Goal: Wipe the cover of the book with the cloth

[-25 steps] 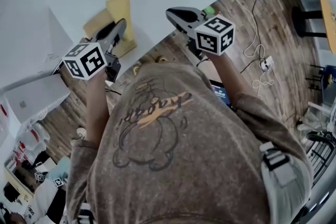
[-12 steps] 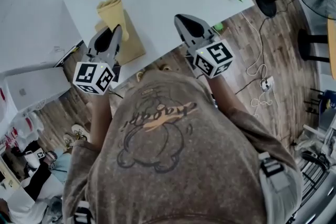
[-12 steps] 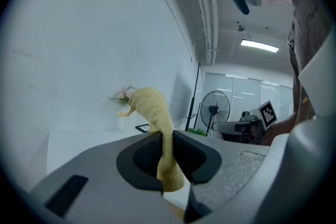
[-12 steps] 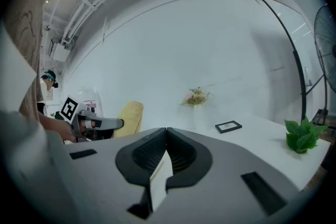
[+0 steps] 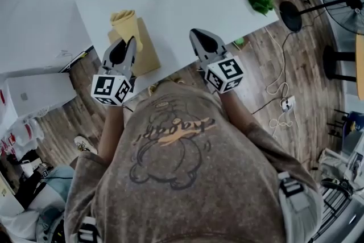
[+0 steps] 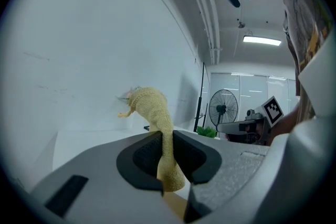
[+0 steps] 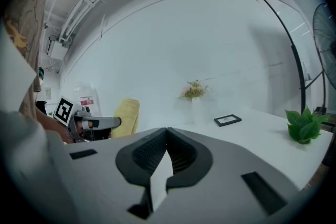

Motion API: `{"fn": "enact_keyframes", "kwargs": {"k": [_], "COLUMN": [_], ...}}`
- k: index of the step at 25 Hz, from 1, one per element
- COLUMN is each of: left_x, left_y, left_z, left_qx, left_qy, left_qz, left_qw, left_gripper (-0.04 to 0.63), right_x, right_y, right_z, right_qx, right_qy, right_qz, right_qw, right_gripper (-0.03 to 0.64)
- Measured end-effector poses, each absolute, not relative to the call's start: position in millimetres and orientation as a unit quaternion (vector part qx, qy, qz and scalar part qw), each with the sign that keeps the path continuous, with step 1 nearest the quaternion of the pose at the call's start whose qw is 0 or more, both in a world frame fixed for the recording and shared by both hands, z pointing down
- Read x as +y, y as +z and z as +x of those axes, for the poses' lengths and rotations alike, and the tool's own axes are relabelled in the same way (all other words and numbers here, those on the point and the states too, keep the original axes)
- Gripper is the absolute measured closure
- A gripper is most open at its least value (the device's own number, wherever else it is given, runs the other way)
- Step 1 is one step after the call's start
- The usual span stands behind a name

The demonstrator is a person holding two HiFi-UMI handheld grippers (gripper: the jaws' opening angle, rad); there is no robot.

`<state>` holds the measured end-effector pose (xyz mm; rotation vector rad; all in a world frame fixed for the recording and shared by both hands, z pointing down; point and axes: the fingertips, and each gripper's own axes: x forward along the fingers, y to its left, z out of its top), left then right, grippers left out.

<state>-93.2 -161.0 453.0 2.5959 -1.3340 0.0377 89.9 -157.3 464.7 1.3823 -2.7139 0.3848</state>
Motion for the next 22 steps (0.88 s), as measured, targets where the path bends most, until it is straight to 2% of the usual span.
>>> {"fn": "enact_keyframes", "kwargs": {"k": [22], "left_x": [-165], "left_y": [466], "left_z": [-110], "left_qx": [-0.497], "left_qy": [0.017], "left_qz": [0.855], "left_qw": [0.146], "left_gripper": [0.543], "right_x": [-171], "right_y": [483], "right_z": [71], "right_qx": [-0.885], "right_qy": [0.144], "right_qz": [0.44], "right_qw": [0.048], "right_gripper": [0.621]}}
